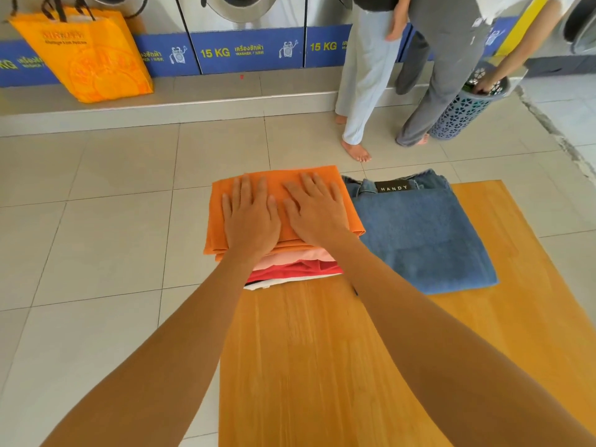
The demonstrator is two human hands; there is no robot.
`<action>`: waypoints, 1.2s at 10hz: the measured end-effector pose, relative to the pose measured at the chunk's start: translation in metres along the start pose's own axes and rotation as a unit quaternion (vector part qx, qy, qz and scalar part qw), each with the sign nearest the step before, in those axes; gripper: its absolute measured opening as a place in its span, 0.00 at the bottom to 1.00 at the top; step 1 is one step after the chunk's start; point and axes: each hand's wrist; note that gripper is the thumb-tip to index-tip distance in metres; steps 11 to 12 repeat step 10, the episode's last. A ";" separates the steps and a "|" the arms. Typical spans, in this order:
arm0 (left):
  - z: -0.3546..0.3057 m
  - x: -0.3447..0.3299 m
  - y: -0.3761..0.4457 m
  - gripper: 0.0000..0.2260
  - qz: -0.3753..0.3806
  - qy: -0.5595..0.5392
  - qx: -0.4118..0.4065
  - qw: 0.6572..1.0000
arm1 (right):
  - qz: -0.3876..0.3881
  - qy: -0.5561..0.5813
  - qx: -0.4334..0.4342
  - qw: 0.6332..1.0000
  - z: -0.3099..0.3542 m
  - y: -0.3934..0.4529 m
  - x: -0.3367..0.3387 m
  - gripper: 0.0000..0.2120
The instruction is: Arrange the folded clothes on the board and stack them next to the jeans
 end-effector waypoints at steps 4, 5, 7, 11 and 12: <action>0.027 -0.009 -0.017 0.28 0.023 -0.186 0.170 0.967 | -0.028 0.189 -0.154 0.969 -0.025 -0.006 0.005 0.33; 0.033 -0.007 -0.039 0.28 0.064 -0.238 0.235 0.940 | -0.029 0.252 -0.173 0.952 -0.034 -0.025 0.007 0.32; 0.050 0.009 -0.106 0.21 0.103 -0.200 0.185 0.957 | -0.007 0.259 -0.147 0.955 -0.035 -0.084 0.010 0.26; 0.051 0.074 -0.186 0.13 0.169 -0.164 0.210 0.949 | 0.022 0.122 -0.073 0.990 -0.016 -0.152 0.054 0.12; 0.051 0.074 -0.186 0.13 0.169 -0.164 0.210 0.949 | 0.022 0.122 -0.073 0.990 -0.016 -0.152 0.054 0.12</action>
Point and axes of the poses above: each hand's wrist, its own y-axis towards the middle knuckle, its own x-axis out of the back of the hand, z = x × y, and after that the axes turned 8 degrees about y, right-handed
